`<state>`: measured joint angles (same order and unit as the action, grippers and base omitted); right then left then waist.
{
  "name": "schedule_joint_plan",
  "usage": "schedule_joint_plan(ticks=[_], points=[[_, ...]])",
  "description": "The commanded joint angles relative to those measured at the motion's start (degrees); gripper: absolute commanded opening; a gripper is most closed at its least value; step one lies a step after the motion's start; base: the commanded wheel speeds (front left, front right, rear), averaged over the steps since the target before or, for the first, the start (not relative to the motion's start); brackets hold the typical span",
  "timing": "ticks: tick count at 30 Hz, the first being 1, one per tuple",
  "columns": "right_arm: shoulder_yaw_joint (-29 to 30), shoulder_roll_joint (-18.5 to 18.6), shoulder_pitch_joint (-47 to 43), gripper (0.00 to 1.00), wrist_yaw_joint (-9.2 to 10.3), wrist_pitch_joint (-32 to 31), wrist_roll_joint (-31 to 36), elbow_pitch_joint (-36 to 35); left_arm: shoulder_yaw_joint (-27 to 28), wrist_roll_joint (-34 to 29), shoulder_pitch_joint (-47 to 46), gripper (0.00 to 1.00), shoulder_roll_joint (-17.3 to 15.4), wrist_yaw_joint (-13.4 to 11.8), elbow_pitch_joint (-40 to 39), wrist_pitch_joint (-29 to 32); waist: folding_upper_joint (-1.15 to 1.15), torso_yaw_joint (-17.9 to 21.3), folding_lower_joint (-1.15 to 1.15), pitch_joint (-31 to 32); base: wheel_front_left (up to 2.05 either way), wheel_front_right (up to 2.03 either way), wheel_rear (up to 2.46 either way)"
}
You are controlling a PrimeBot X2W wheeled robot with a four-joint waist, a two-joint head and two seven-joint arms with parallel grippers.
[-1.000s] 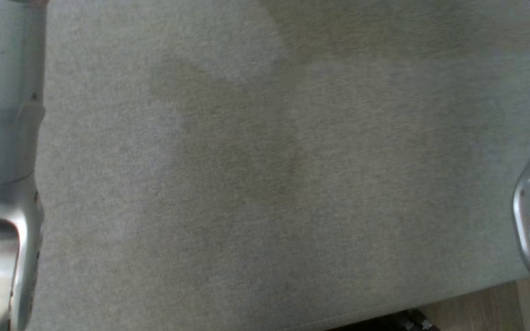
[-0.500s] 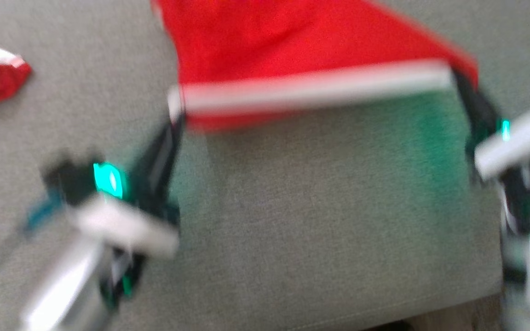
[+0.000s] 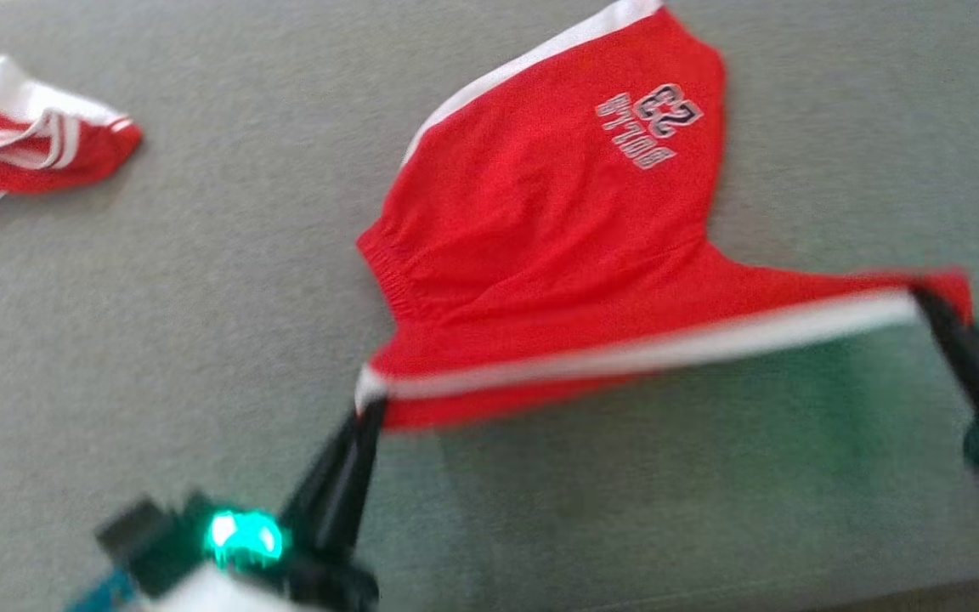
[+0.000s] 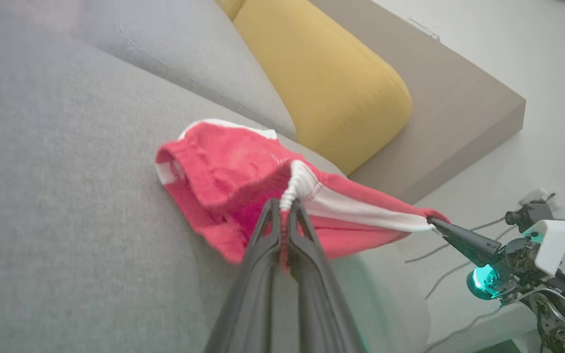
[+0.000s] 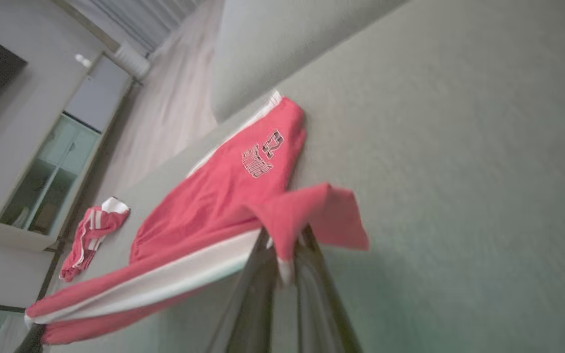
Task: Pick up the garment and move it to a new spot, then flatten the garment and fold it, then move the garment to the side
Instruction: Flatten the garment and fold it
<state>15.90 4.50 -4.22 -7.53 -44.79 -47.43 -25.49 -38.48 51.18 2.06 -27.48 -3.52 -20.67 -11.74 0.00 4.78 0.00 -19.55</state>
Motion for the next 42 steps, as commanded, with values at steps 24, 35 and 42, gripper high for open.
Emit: schedule_joint_plan(ticks=[24,35,42], points=[[-0.92,2.32,49.93,0.21,0.04,-7.47,25.92,28.75,2.40,7.08,-39.48,0.34,21.72,2.13,32.99,6.58,0.00,-13.56,0.00,-13.18,0.00,0.00,0.00],[-8.78,5.98,44.27,1.00,0.04,2.10,23.42,26.17,1.65,3.08,-33.31,1.00,17.94,-1.64,30.57,3.04,0.00,-10.53,0.00,-11.02,0.00,0.00,0.00],[-12.71,13.52,38.99,1.00,0.04,1.52,27.36,26.27,1.02,-9.02,-28.67,1.00,14.53,-7.32,21.44,-2.63,0.00,-11.46,0.00,-11.71,0.00,0.00,0.00]])
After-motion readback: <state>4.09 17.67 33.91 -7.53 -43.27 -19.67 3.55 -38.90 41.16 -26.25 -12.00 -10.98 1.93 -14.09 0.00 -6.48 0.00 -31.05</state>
